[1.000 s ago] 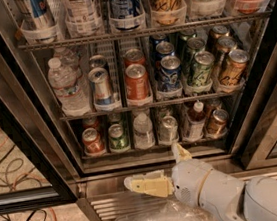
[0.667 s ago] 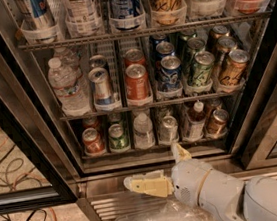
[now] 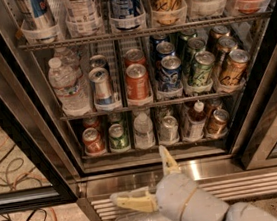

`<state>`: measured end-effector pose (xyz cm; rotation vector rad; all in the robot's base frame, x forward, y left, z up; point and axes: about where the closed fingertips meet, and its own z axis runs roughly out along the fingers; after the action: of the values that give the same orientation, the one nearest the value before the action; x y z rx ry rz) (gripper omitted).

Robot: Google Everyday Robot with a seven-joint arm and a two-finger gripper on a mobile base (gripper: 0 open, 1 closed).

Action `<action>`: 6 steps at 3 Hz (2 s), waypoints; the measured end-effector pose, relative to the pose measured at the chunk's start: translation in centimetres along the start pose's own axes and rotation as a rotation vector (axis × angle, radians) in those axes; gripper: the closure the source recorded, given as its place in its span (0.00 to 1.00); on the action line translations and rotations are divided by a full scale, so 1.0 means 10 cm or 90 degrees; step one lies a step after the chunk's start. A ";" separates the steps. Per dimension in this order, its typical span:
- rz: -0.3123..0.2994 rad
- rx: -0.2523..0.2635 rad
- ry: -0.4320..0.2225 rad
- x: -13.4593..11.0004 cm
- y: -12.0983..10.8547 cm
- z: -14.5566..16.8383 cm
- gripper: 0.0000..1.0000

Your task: Pick water bottle from bottom shelf of fridge

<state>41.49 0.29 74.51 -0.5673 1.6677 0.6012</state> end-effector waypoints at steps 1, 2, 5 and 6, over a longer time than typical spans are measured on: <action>-0.108 -0.049 -0.072 -0.21 0.65 0.30 0.00; -0.110 -0.045 -0.103 -0.25 0.70 0.44 0.00; -0.137 0.008 -0.221 -0.31 1.07 0.44 0.00; -0.137 0.060 -0.222 -0.29 0.89 0.43 0.00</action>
Offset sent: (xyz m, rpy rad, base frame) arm -0.0149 0.0552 0.0174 -0.0394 -0.1612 0.0738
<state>39.24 9.88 77.44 -0.5307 1.2810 0.4335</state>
